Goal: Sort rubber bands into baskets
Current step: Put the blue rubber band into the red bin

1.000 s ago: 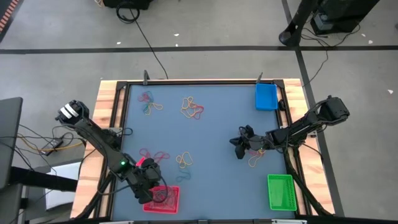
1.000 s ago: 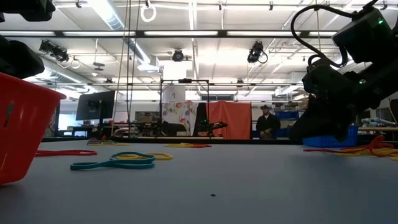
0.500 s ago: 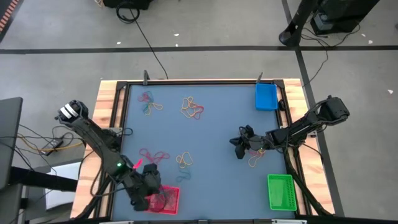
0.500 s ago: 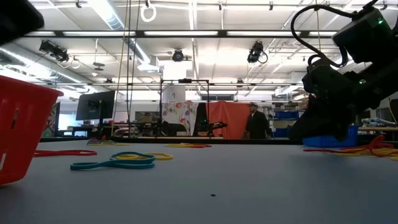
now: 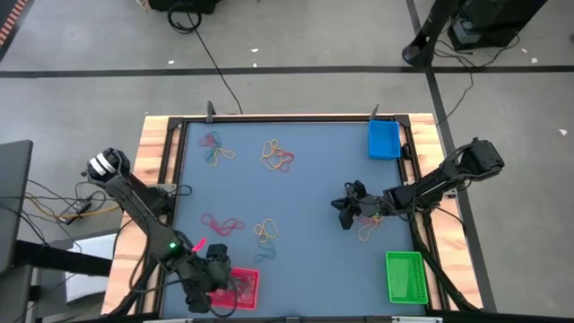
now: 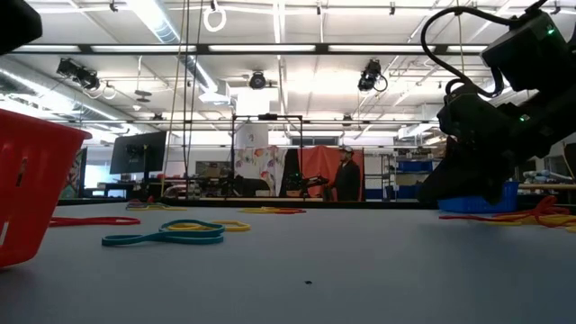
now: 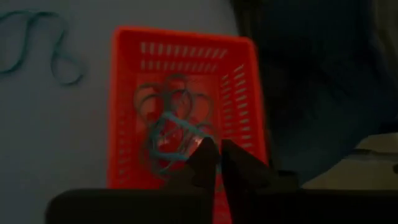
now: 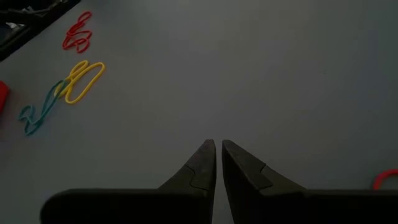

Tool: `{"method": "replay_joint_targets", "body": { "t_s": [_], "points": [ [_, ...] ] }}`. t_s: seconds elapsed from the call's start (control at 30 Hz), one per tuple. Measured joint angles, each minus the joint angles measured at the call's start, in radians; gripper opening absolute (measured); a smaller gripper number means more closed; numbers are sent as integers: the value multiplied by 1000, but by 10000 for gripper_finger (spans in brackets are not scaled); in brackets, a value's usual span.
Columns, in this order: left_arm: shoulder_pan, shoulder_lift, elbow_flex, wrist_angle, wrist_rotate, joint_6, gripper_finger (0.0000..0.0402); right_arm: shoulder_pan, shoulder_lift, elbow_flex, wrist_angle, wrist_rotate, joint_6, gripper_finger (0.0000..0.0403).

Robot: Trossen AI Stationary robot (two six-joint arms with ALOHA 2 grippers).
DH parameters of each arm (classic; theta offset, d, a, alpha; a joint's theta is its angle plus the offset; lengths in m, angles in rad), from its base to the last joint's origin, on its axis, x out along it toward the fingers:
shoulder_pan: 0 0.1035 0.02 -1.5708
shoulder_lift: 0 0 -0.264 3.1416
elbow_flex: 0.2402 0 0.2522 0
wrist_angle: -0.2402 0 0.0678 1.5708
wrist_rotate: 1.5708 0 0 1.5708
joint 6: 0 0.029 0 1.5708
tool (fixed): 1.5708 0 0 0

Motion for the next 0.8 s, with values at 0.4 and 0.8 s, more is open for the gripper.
{"method": "replay_joint_targets", "body": {
  "t_s": [0.4,0.8],
  "points": [
    [245,-165,7,-463,-293,-26,142,0,0,0,16,-4,0,41],
    [870,-285,-47,-557,-337,196,133,24,0,0,16,-4,2,41]
  ]
}}
